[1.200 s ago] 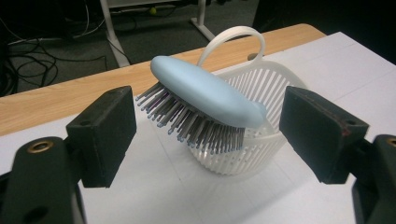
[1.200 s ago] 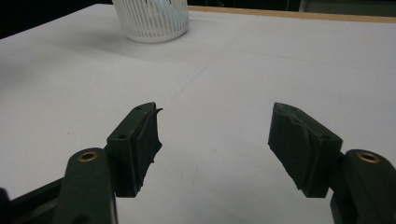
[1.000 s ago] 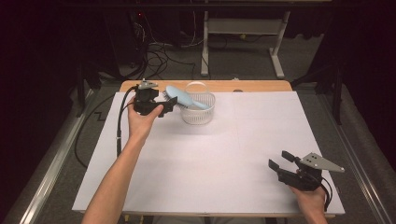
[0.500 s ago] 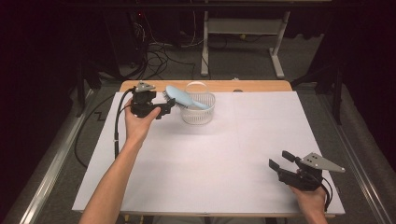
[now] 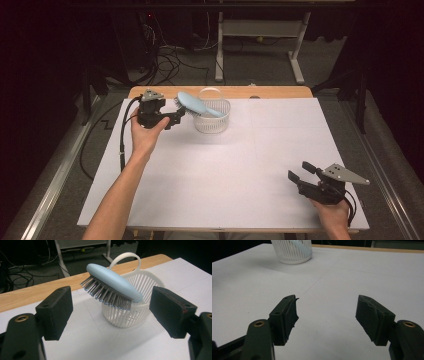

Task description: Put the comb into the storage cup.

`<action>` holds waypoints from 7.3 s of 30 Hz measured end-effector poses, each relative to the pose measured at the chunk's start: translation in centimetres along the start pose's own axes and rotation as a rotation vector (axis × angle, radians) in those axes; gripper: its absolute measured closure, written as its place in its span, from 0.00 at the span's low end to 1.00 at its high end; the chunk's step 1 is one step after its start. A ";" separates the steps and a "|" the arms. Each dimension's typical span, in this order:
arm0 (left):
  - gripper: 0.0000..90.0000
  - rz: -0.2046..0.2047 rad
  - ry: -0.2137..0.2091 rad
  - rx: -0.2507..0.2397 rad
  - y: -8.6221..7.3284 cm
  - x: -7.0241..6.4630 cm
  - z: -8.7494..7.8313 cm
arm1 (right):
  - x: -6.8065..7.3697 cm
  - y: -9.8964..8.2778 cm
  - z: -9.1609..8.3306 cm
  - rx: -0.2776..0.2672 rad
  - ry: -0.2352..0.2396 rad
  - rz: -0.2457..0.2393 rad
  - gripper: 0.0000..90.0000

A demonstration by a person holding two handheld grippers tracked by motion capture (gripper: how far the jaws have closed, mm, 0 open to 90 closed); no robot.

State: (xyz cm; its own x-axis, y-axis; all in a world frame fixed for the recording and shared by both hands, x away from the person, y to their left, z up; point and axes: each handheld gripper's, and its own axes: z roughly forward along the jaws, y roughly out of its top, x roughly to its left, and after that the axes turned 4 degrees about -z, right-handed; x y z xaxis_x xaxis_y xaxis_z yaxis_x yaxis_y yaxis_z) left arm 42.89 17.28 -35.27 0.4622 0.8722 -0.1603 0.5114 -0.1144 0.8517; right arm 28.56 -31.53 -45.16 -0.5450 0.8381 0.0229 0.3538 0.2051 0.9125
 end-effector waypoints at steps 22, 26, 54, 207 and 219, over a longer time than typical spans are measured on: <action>0.22 0.002 -0.002 -0.011 -0.9 0.3 -1.0 | 0.0 0.0 0.0 0.003 -0.001 0.005 0.38; 0.23 0.002 0.002 -0.013 -1.2 0.5 -1.1 | -0.1 0.0 0.0 0.003 -0.003 0.004 0.38; 0.23 0.011 -0.004 -0.038 -2.9 0.9 -3.0 | -0.2 0.0 0.0 0.001 -0.010 0.015 0.37; 0.24 -0.011 -0.004 -0.055 -11.6 1.8 -6.7 | -0.5 -0.1 -0.3 -0.014 -0.022 0.032 0.37; 0.25 -0.012 0.011 -0.050 -12.6 2.0 -7.0 | -0.6 0.0 -0.5 -0.019 -0.027 0.032 0.38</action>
State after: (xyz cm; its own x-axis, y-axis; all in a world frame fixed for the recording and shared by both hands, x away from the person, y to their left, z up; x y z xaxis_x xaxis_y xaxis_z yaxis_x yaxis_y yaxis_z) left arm 32.35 23.77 -42.80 0.4482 0.8784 -0.1659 0.4803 -0.0800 0.8735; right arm 28.54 -32.29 -45.01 -0.5133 0.8572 0.0414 0.3563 0.1690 0.9190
